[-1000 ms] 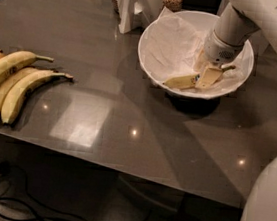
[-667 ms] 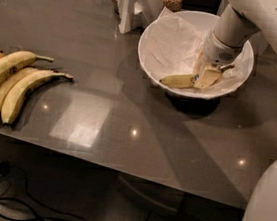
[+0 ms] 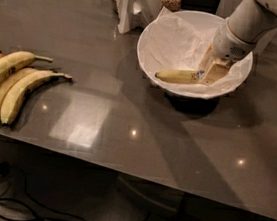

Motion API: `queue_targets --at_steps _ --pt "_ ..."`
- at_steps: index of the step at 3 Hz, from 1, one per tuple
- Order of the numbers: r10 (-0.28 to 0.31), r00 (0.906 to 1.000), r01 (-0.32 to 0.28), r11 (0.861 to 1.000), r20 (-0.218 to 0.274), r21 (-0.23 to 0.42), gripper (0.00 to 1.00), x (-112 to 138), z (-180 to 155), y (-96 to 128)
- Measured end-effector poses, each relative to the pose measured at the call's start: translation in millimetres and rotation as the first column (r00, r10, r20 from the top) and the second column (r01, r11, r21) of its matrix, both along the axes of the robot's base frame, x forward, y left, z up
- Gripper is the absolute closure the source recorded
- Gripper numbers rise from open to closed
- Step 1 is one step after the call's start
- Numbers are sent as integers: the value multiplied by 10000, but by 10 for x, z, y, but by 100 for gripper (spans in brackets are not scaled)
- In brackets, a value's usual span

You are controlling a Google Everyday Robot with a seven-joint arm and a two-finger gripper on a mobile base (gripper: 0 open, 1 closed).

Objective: Pick banana from white bowl

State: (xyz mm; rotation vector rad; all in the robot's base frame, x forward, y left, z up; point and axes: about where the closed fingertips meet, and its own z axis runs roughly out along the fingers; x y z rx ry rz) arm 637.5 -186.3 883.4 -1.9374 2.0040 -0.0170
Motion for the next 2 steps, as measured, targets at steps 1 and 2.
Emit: queue_targets --at_steps 1,2 --pt "-226 9982 160 9931 561 1160 100 -248 301 -31" --pt "115 9956 -351 9656 927 2578 100 -637 646 21"
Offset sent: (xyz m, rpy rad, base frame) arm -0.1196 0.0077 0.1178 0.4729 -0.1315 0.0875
